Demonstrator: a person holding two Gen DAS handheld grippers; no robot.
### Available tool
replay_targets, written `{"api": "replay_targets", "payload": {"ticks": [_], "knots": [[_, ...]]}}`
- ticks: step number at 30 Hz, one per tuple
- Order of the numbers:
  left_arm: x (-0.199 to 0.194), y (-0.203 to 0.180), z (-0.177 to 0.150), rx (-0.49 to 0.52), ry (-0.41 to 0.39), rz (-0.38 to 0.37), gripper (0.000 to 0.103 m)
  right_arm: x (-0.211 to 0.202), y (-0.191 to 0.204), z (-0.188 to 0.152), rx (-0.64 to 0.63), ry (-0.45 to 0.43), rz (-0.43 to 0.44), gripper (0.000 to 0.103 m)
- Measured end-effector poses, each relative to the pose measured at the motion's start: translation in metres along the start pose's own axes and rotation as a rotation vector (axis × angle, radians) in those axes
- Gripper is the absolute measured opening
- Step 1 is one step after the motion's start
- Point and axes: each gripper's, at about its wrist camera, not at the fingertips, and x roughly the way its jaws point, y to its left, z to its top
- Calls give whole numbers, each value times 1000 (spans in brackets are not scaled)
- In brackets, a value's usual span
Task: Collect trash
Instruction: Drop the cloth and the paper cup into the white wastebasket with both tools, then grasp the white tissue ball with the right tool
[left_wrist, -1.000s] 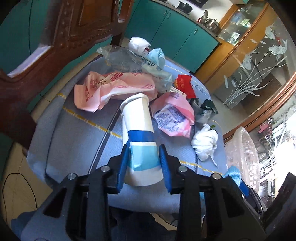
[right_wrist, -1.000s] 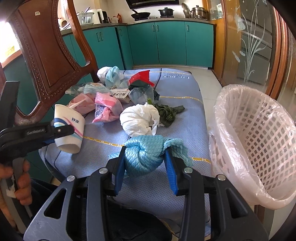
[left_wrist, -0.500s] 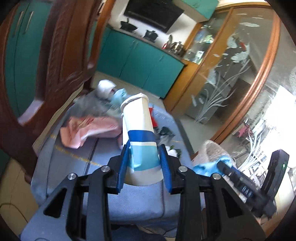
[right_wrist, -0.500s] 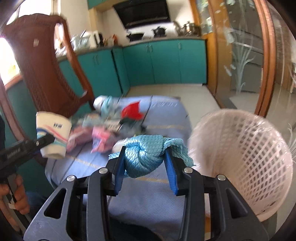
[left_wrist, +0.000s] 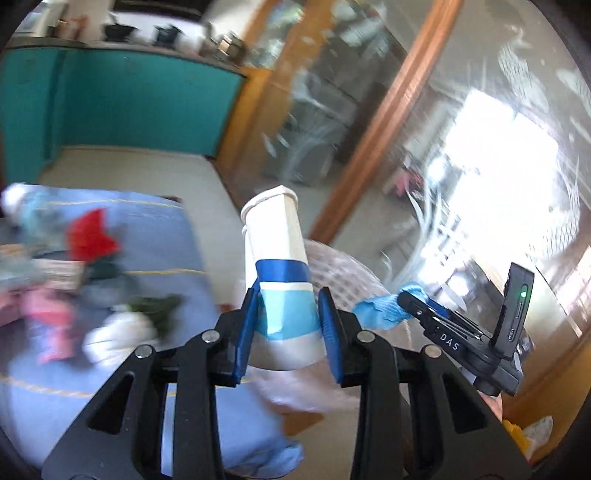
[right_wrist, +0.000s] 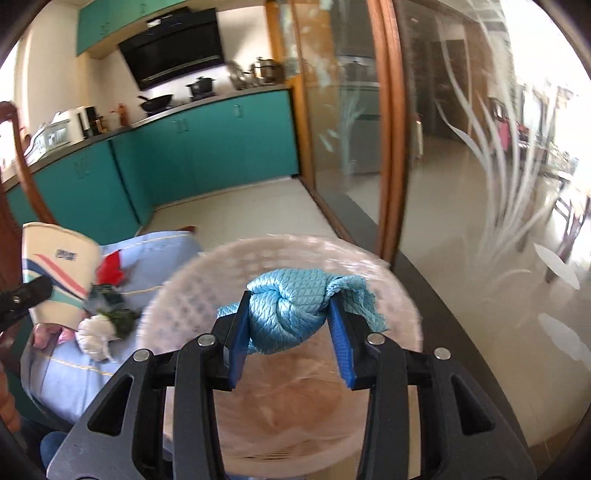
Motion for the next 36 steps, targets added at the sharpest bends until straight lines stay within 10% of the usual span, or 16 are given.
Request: {"api": "replay_targets", "payload": {"ticks": [5, 8, 12, 23, 36], "knots": [[57, -29, 0, 67, 107, -50, 36, 4, -12, 2, -4, 9, -21, 40], [65, -32, -3, 97, 131, -16, 65, 9, -8, 2, -9, 20, -6, 40], [47, -17, 1, 90, 68, 49, 74, 17, 9, 0, -42, 43, 20, 42], [-39, 67, -11, 8, -37, 416, 79, 20, 51, -6, -102, 82, 66, 78], [-92, 155, -40, -189, -1, 625, 68, 24, 186, -10, -295, 78, 286, 81]]}}
